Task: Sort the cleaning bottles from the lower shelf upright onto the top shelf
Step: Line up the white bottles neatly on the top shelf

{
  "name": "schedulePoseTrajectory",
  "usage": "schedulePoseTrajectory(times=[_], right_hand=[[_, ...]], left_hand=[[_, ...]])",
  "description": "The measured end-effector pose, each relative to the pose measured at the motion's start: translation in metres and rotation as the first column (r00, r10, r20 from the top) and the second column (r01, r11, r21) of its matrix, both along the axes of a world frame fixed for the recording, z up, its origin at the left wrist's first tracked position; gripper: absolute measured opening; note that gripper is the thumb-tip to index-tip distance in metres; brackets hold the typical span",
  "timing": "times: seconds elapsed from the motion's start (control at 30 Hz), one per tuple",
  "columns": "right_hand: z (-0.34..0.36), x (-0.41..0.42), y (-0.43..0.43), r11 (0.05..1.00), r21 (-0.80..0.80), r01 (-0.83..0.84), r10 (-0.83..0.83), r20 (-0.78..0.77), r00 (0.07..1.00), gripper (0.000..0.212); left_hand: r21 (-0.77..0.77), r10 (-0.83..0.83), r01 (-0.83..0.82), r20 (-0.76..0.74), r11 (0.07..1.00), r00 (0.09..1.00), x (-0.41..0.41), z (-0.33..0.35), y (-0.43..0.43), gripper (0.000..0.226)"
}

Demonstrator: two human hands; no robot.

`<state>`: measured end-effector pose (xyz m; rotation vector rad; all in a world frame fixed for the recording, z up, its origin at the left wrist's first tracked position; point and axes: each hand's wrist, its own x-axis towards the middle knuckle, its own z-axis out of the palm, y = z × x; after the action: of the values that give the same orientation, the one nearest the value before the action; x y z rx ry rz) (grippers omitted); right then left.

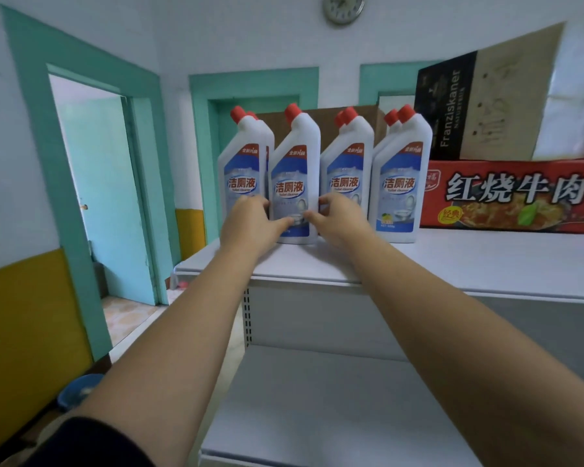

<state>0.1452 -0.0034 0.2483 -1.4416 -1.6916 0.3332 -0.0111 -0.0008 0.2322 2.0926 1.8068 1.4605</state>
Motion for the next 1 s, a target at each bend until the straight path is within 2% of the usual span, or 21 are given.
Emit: schedulePoseTrajectory(times=[0.07,0.13,0.2,0.27,0.37,0.47,0.5,0.6,0.7,0.8,0.93,1.0], right_hand=[[0.002,0.002,-0.005,1.000,-0.030,-0.005,0.006,0.006,1.000,0.031],[0.003,0.003,-0.010,0.999,-0.040,-0.010,0.009,-0.021,1.000,0.037],[0.003,0.003,-0.012,0.999,-0.038,-0.022,0.020,-0.045,0.999,0.044],[0.003,0.002,-0.012,0.998,-0.033,-0.049,0.046,-0.077,0.996,0.046],[0.004,-0.002,-0.011,0.997,-0.015,-0.075,0.073,-0.109,0.991,0.047],[0.004,-0.006,-0.009,0.997,-0.010,-0.079,0.078,-0.109,0.991,0.051],[0.004,-0.006,-0.007,0.997,-0.016,-0.077,0.075,-0.105,0.992,0.052],[0.003,-0.008,-0.003,0.999,-0.030,-0.040,0.039,-0.038,0.999,0.054],[0.002,-0.011,0.002,1.000,-0.015,0.013,-0.013,0.024,1.000,0.054],[0.001,-0.012,0.004,1.000,-0.013,0.023,-0.023,0.016,1.000,0.051],[0.001,-0.012,0.004,1.000,-0.016,0.026,-0.026,0.019,0.999,0.050],[0.000,-0.013,0.005,0.999,-0.015,0.034,-0.034,0.023,0.999,0.051]], left_hand=[[0.037,0.036,-0.037,0.022,0.999,0.999,0.002,0.002,-0.004,0.057],[0.101,0.133,-0.141,0.082,0.985,0.988,0.001,0.008,-0.004,0.066],[0.152,0.188,-0.221,0.202,0.963,0.961,-0.008,0.015,0.000,0.080],[0.098,0.172,-0.212,0.317,0.972,0.933,-0.023,0.019,0.009,0.095],[-0.158,0.089,0.001,0.560,0.987,0.824,-0.045,0.021,0.025,0.111],[-0.277,-0.020,0.289,0.689,0.916,0.725,-0.060,0.025,0.036,0.115],[-0.277,-0.075,0.364,0.696,0.889,0.714,-0.063,0.027,0.040,0.108],[-0.232,-0.213,0.500,0.701,0.834,0.681,-0.066,0.030,0.047,0.064],[-0.188,-0.263,0.534,0.708,0.825,0.656,-0.068,0.025,0.058,0.057],[-0.186,-0.295,0.569,0.705,0.801,0.645,-0.073,0.021,0.064,0.054],[-0.157,-0.331,0.591,0.704,0.791,0.629,-0.072,0.020,0.061,0.039],[-0.147,-0.340,0.596,0.704,0.789,0.623,-0.071,0.020,0.059,0.041]])
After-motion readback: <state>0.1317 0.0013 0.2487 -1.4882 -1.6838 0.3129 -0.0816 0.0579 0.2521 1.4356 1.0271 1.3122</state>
